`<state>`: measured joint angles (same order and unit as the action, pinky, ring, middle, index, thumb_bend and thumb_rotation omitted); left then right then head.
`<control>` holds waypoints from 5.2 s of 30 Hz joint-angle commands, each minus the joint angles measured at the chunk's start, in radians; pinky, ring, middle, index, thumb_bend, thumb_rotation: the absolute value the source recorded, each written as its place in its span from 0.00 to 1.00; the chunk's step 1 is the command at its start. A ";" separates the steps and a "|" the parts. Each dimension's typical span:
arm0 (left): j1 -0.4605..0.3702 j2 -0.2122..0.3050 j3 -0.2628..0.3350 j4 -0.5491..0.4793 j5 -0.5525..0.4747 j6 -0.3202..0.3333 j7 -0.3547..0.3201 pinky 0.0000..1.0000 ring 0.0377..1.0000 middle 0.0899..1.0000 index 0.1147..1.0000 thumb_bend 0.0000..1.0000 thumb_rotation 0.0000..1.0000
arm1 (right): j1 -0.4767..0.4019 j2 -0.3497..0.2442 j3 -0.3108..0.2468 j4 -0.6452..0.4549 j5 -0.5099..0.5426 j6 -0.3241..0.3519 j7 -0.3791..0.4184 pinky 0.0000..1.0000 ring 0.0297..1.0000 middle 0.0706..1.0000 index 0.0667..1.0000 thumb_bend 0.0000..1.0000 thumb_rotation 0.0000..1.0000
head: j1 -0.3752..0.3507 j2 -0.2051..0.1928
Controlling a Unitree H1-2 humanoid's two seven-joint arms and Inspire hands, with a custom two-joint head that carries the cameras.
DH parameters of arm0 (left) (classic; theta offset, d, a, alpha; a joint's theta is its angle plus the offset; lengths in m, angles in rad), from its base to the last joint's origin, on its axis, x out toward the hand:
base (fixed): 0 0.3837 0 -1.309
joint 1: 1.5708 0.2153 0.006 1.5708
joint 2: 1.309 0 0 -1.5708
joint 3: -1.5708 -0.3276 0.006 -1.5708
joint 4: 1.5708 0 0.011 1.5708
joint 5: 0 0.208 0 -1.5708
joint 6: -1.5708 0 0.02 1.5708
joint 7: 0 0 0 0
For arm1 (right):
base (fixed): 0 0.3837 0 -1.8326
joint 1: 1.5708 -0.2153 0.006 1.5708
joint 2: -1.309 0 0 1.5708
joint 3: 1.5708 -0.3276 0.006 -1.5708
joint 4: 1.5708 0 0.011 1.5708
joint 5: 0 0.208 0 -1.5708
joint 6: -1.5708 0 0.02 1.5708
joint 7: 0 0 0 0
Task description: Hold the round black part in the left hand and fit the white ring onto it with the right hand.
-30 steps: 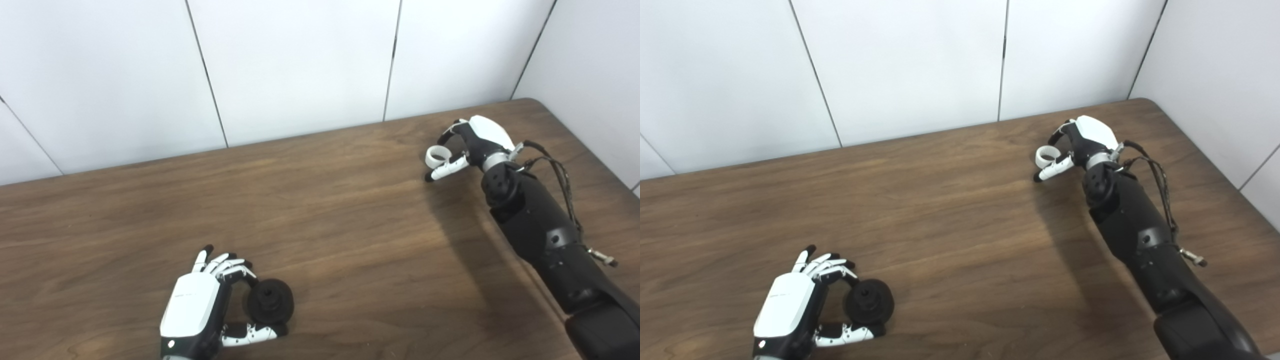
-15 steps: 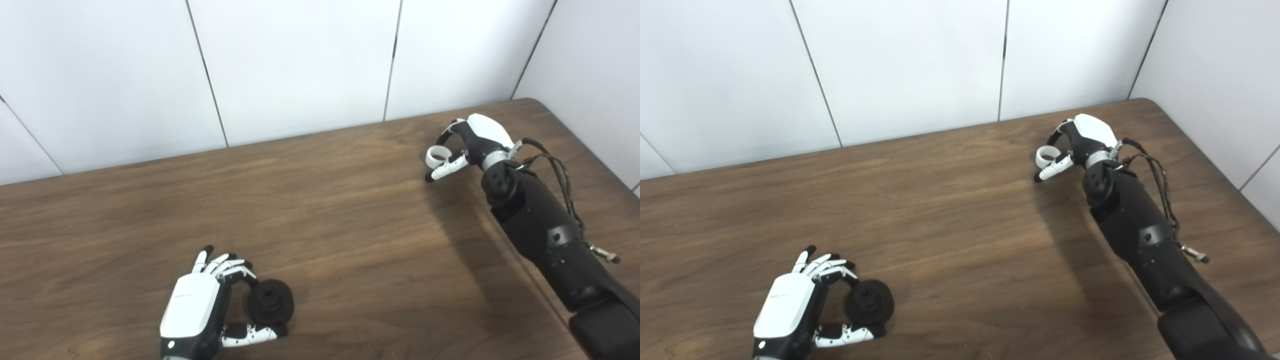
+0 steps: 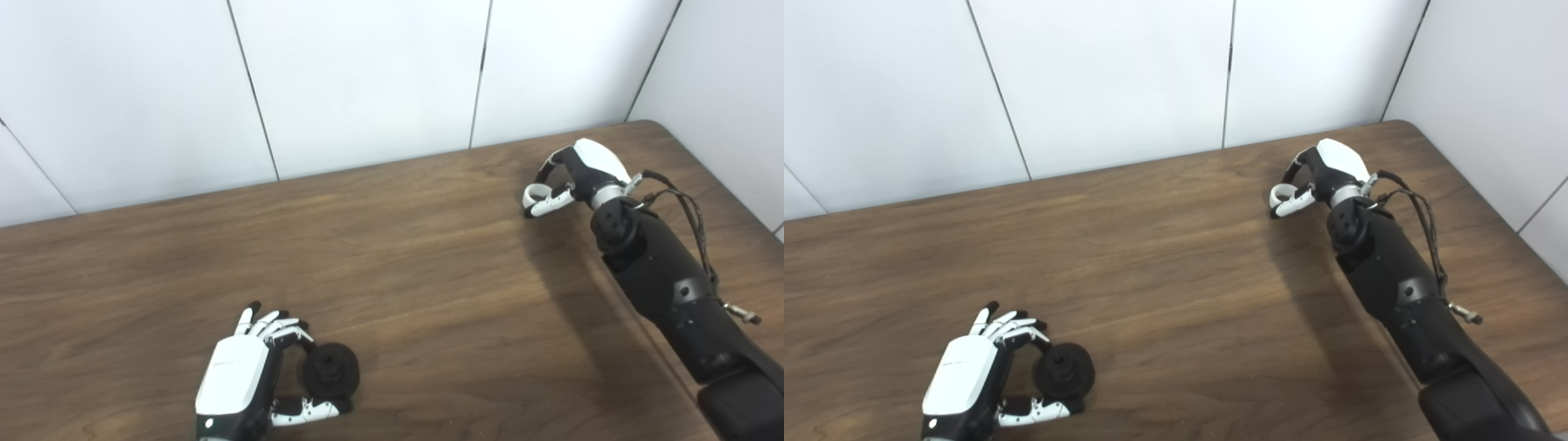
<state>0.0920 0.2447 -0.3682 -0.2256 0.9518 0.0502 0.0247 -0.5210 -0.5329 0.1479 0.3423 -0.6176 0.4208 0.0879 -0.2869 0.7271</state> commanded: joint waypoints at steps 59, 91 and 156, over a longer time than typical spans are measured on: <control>0.021 -0.112 -0.098 0.020 0.132 0.085 -0.026 1.00 0.87 0.72 0.42 0.52 0.05 | 0.165 0.193 0.278 -0.932 -0.109 -0.003 0.570 1.00 0.99 0.85 0.45 0.52 0.13 | 0.301 0.041; 0.011 -0.134 -0.115 0.019 0.141 0.110 -0.022 1.00 0.88 0.74 0.42 0.52 0.05 | 0.206 0.247 0.306 -0.879 -0.143 -0.083 0.564 1.00 1.00 0.85 0.45 0.52 0.13 | 0.323 0.064; 0.011 -0.150 -0.145 0.001 0.148 0.133 -0.042 1.00 0.89 0.74 0.42 0.52 0.05 | 0.249 0.263 0.271 -0.777 -0.139 -0.148 0.483 1.00 0.98 0.85 0.57 0.94 0.24 | 0.326 0.071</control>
<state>0.0905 0.0996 -0.4888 -0.2289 1.1017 0.1891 0.0319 -0.2490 -0.2657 0.4338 -0.4188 -0.7523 0.3040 0.6005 0.0383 0.7977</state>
